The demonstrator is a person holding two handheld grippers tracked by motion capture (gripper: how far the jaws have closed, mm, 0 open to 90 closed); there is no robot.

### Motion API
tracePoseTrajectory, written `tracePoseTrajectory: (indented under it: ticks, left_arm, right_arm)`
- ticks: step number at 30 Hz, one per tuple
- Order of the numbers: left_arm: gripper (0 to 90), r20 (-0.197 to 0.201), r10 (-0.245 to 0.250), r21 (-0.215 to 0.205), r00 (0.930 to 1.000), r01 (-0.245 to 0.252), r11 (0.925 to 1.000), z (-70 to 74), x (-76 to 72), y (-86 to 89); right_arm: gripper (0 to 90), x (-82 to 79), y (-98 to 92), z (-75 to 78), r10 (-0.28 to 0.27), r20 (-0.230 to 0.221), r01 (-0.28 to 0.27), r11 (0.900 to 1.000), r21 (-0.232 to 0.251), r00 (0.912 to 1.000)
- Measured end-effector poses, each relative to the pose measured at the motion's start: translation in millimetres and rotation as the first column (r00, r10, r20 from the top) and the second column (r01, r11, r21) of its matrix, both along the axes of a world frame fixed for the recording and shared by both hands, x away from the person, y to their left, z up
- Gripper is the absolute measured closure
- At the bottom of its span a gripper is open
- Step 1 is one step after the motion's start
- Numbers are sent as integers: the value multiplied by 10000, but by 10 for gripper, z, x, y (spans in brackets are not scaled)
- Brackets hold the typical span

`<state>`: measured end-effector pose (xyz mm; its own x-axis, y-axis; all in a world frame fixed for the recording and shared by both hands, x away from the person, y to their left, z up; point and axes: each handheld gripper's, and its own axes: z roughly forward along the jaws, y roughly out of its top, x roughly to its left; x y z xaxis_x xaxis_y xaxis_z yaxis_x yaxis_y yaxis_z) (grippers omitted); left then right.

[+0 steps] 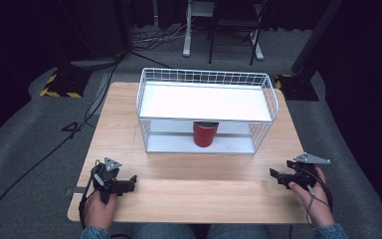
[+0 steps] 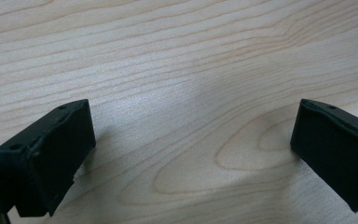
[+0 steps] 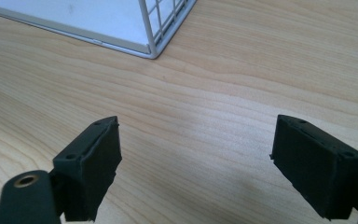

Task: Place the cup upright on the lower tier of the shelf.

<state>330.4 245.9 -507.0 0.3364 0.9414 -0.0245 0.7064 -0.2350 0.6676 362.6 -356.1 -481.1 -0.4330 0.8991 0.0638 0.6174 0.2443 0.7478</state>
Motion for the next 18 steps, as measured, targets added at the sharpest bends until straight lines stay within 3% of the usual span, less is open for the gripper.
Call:
tracePoseTrajectory:
  ticks: [13, 18]
  left_arm:
    - [0, 3, 3, -1, 10000, -3, 10000, 0, 0, 0]
    - [0, 3, 3, 1, 10000, -3, 10000, 0, 0, 0]
  right_arm:
    - [158, -25, 2, -183, 344, -380, -350, 9993, -152, 9987]
    - [141, -42, 44, -226, 401, 0, -400, 9965, -738, 9992]
